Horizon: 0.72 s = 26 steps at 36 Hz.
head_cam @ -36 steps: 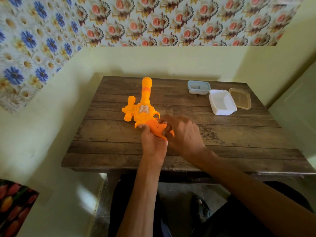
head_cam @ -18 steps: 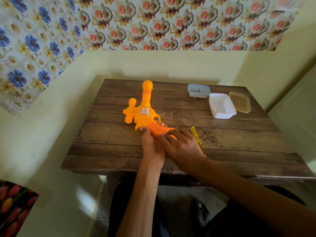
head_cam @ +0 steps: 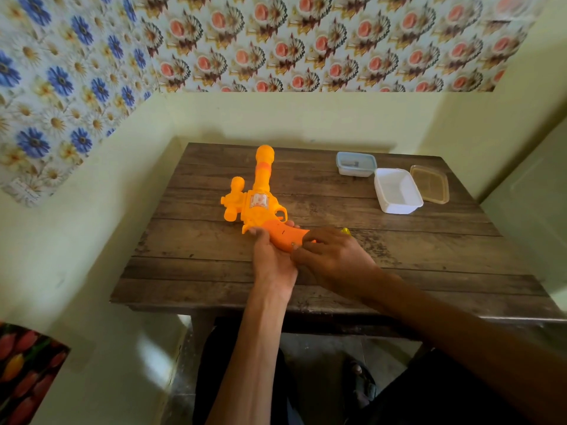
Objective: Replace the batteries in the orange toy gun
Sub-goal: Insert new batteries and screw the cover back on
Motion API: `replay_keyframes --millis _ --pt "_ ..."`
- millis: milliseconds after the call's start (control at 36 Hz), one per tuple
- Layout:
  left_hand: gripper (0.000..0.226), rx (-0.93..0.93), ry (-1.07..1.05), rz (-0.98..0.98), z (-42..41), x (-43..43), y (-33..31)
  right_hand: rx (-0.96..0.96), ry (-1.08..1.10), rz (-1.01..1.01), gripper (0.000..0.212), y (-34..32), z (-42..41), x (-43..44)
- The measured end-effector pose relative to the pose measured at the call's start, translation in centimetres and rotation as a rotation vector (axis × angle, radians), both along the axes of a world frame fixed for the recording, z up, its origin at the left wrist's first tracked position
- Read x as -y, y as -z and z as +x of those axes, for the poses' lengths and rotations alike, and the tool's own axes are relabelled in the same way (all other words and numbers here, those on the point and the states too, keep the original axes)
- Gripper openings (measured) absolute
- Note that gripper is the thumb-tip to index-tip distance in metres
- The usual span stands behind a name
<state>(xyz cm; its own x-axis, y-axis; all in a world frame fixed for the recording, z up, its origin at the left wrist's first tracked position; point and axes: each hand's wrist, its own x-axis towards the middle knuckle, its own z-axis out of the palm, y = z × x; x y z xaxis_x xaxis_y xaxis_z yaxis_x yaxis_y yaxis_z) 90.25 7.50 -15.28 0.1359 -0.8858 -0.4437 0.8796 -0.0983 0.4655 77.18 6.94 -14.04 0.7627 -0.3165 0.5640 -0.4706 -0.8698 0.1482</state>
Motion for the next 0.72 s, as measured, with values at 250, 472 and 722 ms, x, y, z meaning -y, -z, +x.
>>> replay_keyframes --millis 250,472,722 --pt "0.044 -0.036 -0.089 -0.108 0.1 0.6 0.7 0.381 0.741 0.722 0.012 -1.2 -3.3 3.4" --pt "0.046 -0.033 -0.100 -0.095 -0.5 0.8 0.5 0.071 0.890 0.923 0.040 -0.1 -2.7 3.5" --pt "0.045 -0.012 -0.092 -0.127 -0.5 0.5 0.4 0.694 0.415 0.696 0.045 -5.6 -0.3 2.5"
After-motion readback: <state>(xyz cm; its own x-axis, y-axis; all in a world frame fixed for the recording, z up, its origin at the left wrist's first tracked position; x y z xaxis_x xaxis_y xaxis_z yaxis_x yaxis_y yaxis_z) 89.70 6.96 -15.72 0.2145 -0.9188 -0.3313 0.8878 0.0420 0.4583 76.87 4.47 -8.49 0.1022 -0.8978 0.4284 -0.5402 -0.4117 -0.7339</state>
